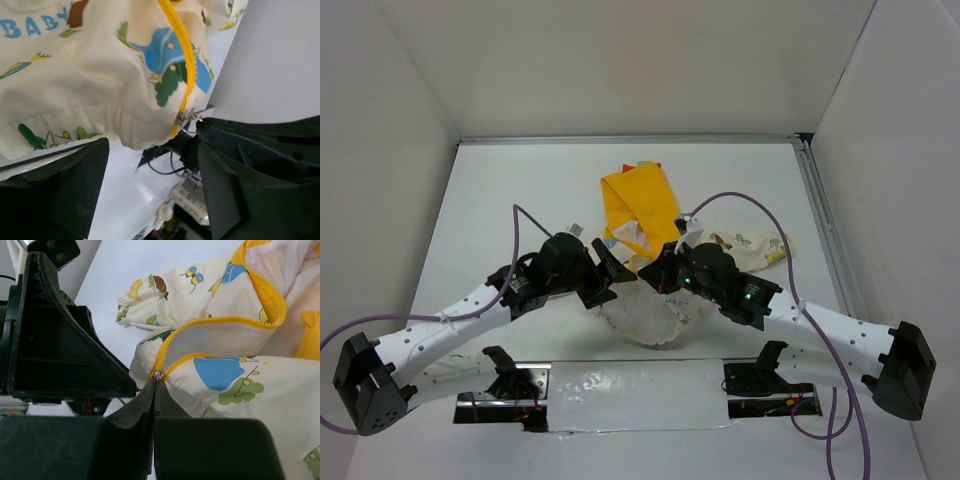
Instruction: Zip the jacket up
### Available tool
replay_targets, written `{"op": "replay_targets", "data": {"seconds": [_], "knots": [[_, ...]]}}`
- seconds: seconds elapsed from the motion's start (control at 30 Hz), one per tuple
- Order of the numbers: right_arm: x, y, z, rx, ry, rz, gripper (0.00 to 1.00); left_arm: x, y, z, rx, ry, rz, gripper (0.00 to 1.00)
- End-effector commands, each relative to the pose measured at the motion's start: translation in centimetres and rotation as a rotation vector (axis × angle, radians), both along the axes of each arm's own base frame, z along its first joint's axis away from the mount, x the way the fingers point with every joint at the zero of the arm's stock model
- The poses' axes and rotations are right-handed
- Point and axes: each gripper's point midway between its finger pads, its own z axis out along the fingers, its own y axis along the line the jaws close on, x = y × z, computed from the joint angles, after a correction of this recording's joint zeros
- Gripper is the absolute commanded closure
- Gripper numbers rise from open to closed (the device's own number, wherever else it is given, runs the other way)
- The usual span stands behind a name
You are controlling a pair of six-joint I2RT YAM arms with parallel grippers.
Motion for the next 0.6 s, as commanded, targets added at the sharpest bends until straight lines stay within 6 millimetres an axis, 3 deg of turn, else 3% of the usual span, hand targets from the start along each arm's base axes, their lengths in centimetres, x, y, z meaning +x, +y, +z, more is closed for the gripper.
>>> {"op": "replay_targets", "data": {"seconds": [0.0,0.17,0.23,0.43,0.57], "knots": [[0.2,0.4,2.7,0.119,-0.046,-0.006,1.0,1.2,0.4,0.9,-0.091,0.057,0.177,0.18],[-0.2,0.8,2.9,0.109,-0.056,0.03,1.0,1.4,0.7,1.1,-0.117,0.018,0.186,0.25],[-0.5,0.9,2.7,0.109,-0.054,0.044,1.0,1.2,0.8,0.9,-0.116,0.042,0.196,0.35],[-1.4,1.3,1.9,0.092,-0.052,0.102,1.0,1.6,0.4,1.7,-0.14,-0.015,0.173,0.39],[-1.6,1.4,1.8,0.089,-0.057,0.108,1.0,1.6,0.4,1.5,-0.126,-0.002,0.175,0.56]]}}
